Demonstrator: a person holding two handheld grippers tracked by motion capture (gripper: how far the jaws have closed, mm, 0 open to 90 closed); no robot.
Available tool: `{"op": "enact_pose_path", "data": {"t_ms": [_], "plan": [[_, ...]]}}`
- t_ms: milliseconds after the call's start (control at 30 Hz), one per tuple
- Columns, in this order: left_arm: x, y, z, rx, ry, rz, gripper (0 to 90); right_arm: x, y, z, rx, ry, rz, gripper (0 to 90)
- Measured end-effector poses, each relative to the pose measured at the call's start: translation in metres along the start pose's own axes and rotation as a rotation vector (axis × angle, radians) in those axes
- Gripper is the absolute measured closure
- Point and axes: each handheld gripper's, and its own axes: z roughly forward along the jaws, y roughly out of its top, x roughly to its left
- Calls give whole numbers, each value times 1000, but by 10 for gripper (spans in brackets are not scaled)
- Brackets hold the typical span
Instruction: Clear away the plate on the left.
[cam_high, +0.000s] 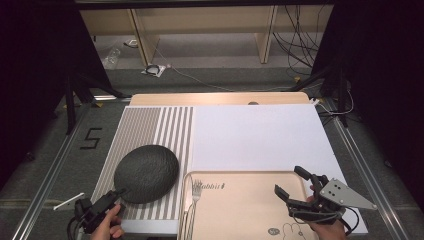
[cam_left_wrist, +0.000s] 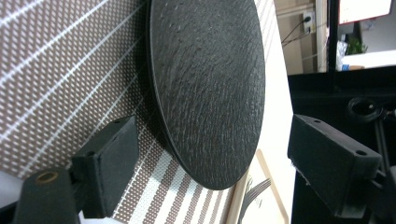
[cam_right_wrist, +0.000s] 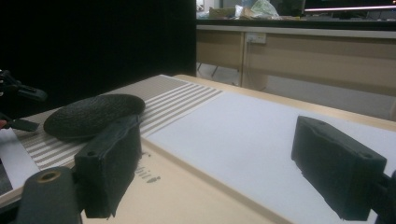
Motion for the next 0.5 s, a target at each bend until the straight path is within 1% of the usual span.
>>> {"op": "enact_pose_path", "data": {"t_ms": [133, 167, 200, 333, 467, 500], "plan": [[5, -1, 4, 1, -28, -80, 189, 0, 0, 0, 8, 1, 1, 169], [6, -1, 5, 3, -28, -91, 199, 0, 0, 0, 1, 2, 2, 169], [6, -2, 6, 2, -31, -102, 203, 0, 0, 0, 6, -1, 4, 169], [6, -4, 10, -7, -45, -120, 228, 0, -1, 1, 8, -1, 6, 169], [8, -5, 16, 2, -35, -144, 265, 0, -1, 1, 6, 1, 7, 169], [9, -5, 18, -4, -37, -153, 279, 0, -1, 2, 6, 2, 8, 169]]}}
